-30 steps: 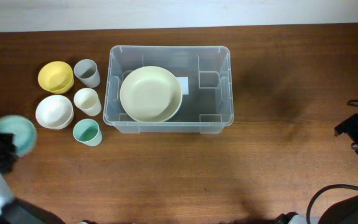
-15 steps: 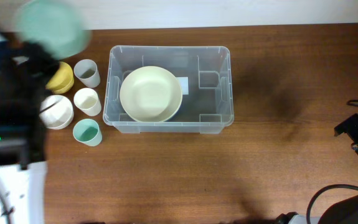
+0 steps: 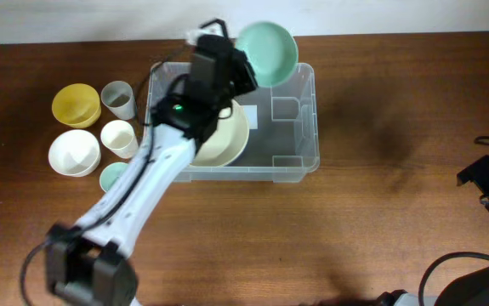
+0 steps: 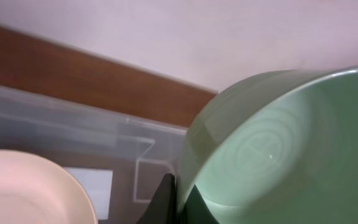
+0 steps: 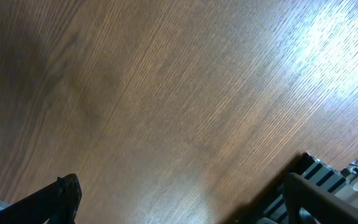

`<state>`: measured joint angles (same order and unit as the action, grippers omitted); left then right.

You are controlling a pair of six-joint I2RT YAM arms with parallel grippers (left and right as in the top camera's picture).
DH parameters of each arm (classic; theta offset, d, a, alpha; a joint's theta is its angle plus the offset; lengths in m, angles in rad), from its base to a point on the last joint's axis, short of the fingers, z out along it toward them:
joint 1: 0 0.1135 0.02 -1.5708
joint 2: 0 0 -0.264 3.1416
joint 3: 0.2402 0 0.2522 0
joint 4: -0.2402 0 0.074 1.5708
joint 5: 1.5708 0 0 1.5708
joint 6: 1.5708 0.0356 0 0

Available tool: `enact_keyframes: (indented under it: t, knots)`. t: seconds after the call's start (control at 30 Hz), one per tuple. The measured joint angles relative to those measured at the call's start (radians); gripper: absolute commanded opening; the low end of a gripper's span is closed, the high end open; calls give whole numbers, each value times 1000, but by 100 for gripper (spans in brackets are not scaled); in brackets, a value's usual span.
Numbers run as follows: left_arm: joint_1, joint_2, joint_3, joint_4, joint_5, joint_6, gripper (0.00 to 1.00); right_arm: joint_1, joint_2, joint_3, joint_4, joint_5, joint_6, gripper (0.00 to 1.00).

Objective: Pack container
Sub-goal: 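Lift the teal bowl with the left gripper and carry it into the bin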

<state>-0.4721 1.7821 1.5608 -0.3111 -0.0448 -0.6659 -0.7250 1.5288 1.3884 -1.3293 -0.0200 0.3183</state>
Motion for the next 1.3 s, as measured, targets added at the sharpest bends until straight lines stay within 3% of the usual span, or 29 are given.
enact_keyframes:
  t: [0.27, 1.13, 1.3]
  knots:
    - [-11, 121, 0, -3, 1, 15, 1, 0, 0, 0, 0, 0, 0, 99]
    - [-52, 257, 0, -139, 24, 81, 1, 0, 0, 0, 0, 0, 0, 99]
    - [-47, 257, 0, -139, 24, 90, 9, 0, 0, 0, 0, 0, 0, 99]
